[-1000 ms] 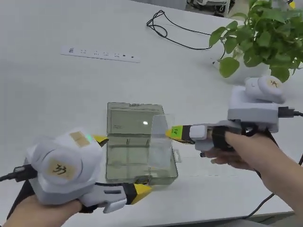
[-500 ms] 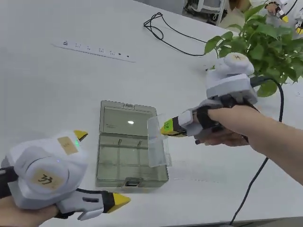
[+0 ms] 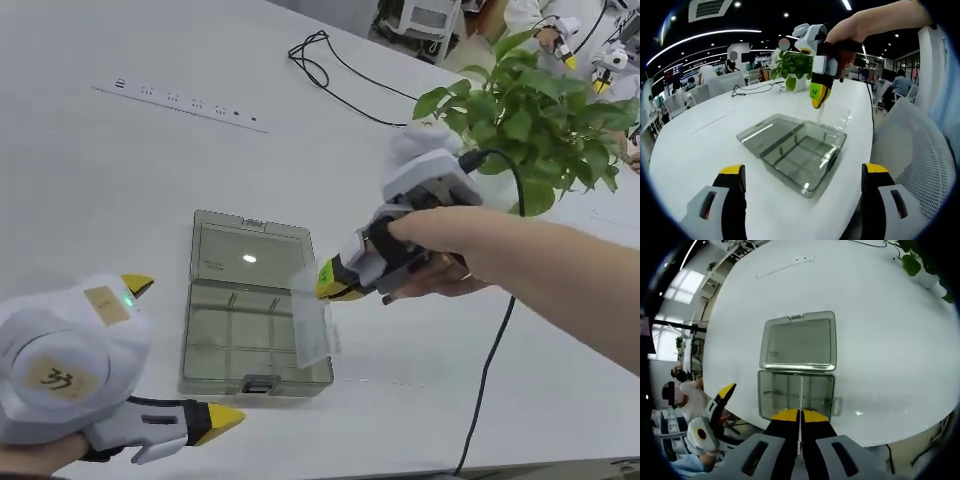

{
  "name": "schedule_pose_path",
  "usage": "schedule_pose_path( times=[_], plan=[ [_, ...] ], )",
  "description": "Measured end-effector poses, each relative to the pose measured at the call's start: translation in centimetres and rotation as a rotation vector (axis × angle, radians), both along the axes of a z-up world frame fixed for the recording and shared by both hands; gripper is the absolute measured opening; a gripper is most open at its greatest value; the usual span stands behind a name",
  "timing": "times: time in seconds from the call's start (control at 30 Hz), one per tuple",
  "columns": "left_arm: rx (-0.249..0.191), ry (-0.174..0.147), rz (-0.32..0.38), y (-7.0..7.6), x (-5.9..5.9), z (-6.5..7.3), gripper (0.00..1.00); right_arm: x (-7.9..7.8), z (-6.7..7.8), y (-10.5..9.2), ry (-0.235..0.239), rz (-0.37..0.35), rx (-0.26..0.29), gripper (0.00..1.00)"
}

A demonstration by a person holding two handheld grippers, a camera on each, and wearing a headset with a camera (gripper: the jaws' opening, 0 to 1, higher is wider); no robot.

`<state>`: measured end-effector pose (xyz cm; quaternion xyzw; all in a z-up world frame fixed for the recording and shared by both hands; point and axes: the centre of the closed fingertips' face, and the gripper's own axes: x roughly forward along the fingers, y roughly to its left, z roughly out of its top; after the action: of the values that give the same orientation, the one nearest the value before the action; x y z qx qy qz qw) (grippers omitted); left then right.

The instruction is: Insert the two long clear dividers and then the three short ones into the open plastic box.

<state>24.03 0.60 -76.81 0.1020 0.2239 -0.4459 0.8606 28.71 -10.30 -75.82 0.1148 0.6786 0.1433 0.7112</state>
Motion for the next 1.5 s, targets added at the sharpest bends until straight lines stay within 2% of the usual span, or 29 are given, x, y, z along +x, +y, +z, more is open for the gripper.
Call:
schedule_pose_path(
  times=[0.13,0.2,0.57,0.7,1.2,1.3,1.43,1.5],
  plan=[
    [-0.008,0.001,-0.003,-0.3,-0.3,0.0,0.98,-0.4,-0.6,0.2,0.027,-0.007,-0.029,0.01],
    [-0.011,0.005,-0.005,-0.4,-0.5,-0.1,0.97,0.0,-1.3,0.2,0.033,-0.008,-0.033,0.01],
    [-0.018,0.021,0.004,0.1,-0.7,-0.6,0.96,0.8,-2.3,0.1,0.053,0.024,-0.072,0.01],
    [-0.018,0.026,0.014,0.4,-0.7,-0.8,0.96,0.8,-2.2,0.0,0.050,0.021,-0.076,0.01],
    [-0.015,0.043,0.015,0.4,-1.1,-1.2,0.94,0.5,-3.1,0.5,0.062,0.034,-0.100,0.01],
    [-0.014,0.047,0.018,0.5,-1.1,-1.4,0.94,-0.3,-2.9,0.8,0.064,0.034,-0.105,0.01],
    [-0.013,0.052,0.021,0.6,-1.1,-1.5,0.94,0.0,-2.9,0.5,0.063,0.037,-0.102,0.01],
    [-0.013,0.052,0.021,0.6,-1.1,-1.6,0.94,-0.3,-2.9,0.6,0.061,0.039,-0.104,0.01]
  ],
)
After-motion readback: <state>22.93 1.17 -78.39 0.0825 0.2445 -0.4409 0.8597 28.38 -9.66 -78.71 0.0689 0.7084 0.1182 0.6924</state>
